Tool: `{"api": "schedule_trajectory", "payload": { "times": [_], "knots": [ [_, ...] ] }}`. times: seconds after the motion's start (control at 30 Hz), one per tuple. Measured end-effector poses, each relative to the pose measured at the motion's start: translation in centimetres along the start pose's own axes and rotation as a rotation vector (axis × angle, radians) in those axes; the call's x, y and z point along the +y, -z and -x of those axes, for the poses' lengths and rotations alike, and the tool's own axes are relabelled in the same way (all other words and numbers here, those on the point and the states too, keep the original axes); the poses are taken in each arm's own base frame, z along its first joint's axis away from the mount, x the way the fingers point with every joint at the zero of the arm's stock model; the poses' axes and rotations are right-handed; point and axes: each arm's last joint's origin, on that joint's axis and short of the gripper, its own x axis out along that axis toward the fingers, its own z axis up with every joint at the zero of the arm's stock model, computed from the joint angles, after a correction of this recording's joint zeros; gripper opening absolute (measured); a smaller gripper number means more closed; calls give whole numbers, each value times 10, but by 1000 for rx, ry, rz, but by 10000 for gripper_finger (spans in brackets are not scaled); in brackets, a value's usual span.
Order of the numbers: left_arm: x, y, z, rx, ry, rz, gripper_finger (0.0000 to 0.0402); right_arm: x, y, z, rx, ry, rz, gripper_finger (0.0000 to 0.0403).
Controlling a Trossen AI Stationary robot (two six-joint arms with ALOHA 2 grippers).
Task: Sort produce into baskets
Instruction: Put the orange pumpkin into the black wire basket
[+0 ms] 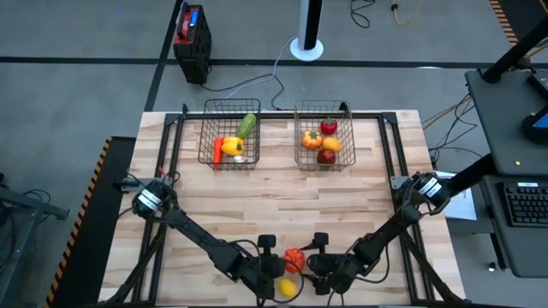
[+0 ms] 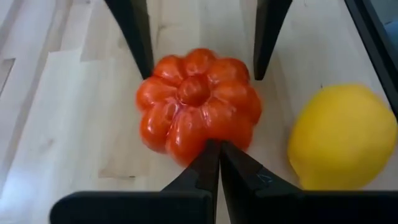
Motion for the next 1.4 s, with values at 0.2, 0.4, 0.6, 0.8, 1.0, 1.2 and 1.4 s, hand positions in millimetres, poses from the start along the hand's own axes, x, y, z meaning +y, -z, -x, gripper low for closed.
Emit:
{"api": "schedule_trajectory", "payload": {
  "times": [0.2, 0.4, 0.6, 0.8, 1.0, 1.2, 1.4],
  "knots": [
    [0, 3, -7, 4, -2, -3, 0, -5, -4, -3, -3, -8, -8, 368],
    [2, 2, -9, 0, -2, -17, 0, -11, -6, -9, 23, -30, 2, 368],
    [3, 0, -10, -7, 2, -26, 0, -16, -7, -13, 43, -54, 44, 368],
    [3, 0, -10, -10, 6, -26, 0, -21, -8, -16, 55, -82, 123, 368],
    [4, 0, -11, -11, 0, -25, 0, -27, -9, -20, 60, -78, 137, 368],
    [5, 0, -11, -11, -4, -22, 0, -28, -9, -21, 60, -74, 118, 364],
    [5, -3, -9, 0, -12, -28, 0, -28, -10, -19, 61, -71, 98, 336]
  ]
}}
